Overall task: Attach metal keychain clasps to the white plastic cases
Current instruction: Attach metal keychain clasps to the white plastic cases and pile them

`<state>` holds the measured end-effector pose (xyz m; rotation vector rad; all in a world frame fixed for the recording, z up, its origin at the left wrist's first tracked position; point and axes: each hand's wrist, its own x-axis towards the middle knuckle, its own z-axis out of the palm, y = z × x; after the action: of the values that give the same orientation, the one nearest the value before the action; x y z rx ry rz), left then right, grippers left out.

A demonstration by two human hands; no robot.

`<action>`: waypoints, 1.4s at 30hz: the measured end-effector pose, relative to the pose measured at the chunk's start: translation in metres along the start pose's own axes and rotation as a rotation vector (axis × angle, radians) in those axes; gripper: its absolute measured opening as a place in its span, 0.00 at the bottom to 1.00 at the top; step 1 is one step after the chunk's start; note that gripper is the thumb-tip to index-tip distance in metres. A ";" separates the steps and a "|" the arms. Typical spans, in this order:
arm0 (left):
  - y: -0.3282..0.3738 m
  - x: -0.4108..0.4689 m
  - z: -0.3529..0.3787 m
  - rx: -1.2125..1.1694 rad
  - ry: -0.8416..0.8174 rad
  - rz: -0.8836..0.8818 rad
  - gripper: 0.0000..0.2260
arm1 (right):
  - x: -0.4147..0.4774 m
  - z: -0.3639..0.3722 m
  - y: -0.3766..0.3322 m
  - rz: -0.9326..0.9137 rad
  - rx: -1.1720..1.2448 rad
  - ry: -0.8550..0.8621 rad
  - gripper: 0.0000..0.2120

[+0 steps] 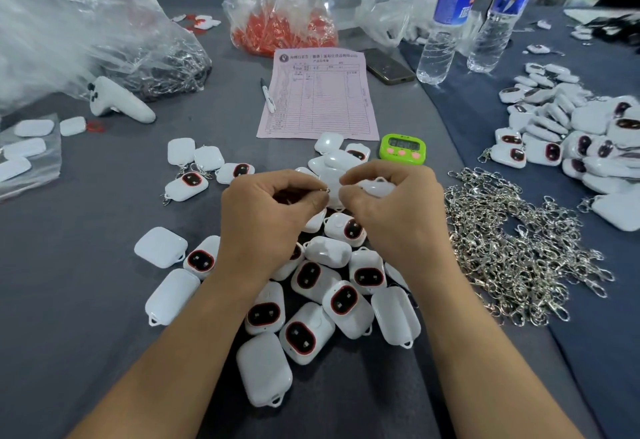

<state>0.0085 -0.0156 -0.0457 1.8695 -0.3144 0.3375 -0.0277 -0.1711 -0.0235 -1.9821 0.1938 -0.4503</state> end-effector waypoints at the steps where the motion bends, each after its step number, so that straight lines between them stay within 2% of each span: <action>1: 0.000 0.000 0.000 -0.009 -0.007 0.001 0.11 | 0.000 0.000 -0.001 -0.022 0.017 -0.013 0.08; 6: 0.001 0.000 -0.001 -0.084 -0.036 -0.003 0.13 | -0.001 0.005 -0.002 -0.041 -0.038 -0.043 0.07; 16: 0.002 0.001 -0.003 -0.160 -0.085 -0.119 0.08 | -0.003 0.006 -0.002 -0.087 -0.031 0.009 0.07; 26: 0.004 0.002 -0.007 -0.189 -0.205 -0.099 0.07 | -0.003 0.005 -0.002 -0.112 -0.042 0.010 0.09; 39: 0.002 0.004 -0.011 -0.150 -0.245 -0.155 0.10 | -0.001 0.002 -0.001 -0.092 -0.034 -0.092 0.09; 42: 0.003 0.004 -0.012 -0.146 -0.251 -0.164 0.07 | -0.001 0.001 -0.001 -0.092 -0.036 -0.116 0.09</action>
<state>0.0103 -0.0054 -0.0383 1.7807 -0.3431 -0.0317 -0.0282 -0.1696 -0.0233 -2.0521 0.0383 -0.3916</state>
